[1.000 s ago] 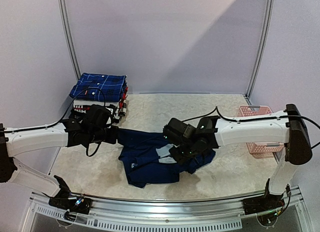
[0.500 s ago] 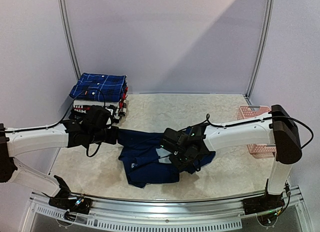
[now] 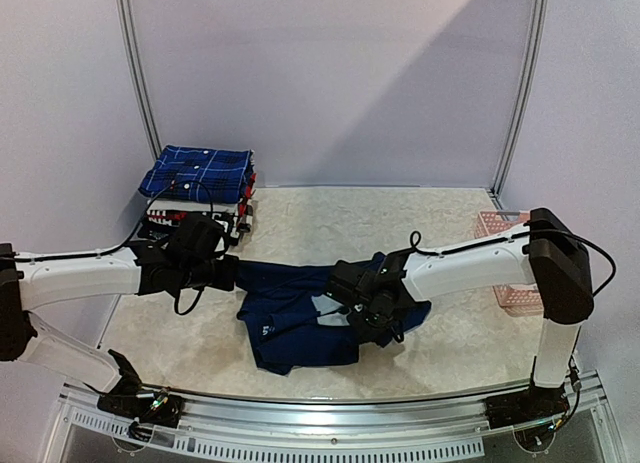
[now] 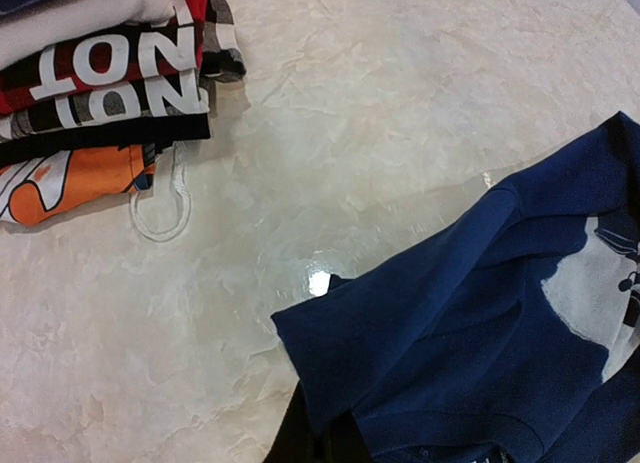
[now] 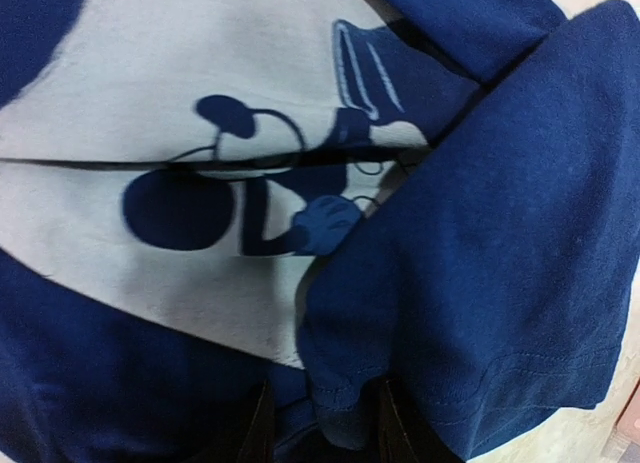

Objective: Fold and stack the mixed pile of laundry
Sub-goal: Flatten out the crumpled T-shirt at the center of the board.

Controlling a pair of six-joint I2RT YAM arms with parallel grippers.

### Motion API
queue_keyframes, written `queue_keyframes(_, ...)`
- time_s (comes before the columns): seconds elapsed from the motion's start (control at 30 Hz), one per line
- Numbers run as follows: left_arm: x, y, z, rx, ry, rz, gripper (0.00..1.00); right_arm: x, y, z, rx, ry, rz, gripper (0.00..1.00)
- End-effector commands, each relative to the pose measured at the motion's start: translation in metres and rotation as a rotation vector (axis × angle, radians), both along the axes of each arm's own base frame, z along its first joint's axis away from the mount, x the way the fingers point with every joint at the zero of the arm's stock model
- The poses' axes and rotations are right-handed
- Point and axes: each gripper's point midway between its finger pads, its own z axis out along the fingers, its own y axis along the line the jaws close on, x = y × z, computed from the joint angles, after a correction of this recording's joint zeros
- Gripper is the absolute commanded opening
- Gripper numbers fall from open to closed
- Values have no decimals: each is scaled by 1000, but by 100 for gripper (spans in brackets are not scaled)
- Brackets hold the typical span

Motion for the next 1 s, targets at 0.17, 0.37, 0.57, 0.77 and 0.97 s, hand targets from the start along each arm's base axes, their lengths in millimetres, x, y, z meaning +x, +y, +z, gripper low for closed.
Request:
queue_keyframes(0.17, 4, 2, -5, -8, 6, 13, 0, 13, -24, -11, -31, -3, -56, 36)
queue_keyframes(0.37, 4, 2, -5, -11, 6, 14, 0, 19, -23, -12, -19, -13, -72, 28)
queue_keyframes(0.57, 4, 0, -7, -21, 10, 8, 0, 36, -17, 0, 36, -47, -120, 32)
queue_keyframes(0.77, 2, 1, -8, -21, 13, 8, 0, 49, -15, 5, 81, -56, -154, 32)
queue_keyframes(0.97, 2, 0, -10, -23, 14, 7, 0, 57, -14, 6, 129, -45, -188, 32)
